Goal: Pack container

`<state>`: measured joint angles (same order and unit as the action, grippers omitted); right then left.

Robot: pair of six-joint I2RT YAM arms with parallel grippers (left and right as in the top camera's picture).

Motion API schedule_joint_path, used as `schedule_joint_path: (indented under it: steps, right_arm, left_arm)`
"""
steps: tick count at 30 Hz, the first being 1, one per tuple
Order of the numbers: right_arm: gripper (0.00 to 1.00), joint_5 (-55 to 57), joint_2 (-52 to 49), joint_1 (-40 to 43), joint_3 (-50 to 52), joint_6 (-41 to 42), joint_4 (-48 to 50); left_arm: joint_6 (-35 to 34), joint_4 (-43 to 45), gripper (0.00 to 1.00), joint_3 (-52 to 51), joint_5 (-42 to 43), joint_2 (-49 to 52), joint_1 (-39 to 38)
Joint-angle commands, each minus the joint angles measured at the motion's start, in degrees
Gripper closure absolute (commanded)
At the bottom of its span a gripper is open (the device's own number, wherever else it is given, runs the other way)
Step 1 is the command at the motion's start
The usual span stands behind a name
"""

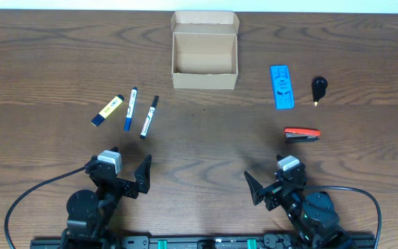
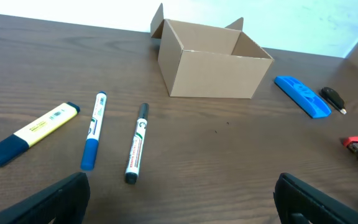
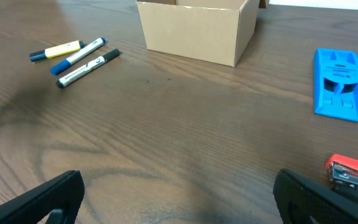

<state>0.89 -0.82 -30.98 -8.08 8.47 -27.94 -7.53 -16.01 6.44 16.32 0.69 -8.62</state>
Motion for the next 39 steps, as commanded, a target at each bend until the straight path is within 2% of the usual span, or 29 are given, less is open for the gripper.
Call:
schedule_joint_path:
  steps: [1,39]
  right_arm:
    - [0.01,-0.1,0.5,-0.5,0.3,-0.9,0.1]
    - [0.01,-0.1,0.5,-0.5,0.3,0.6,0.3]
  left_arm:
    - [-0.2,-0.1,0.04,-1.4,0.0,-0.4,0.5]
    - [-0.2,-0.1,0.05,-1.4,0.0,-0.4,0.5]
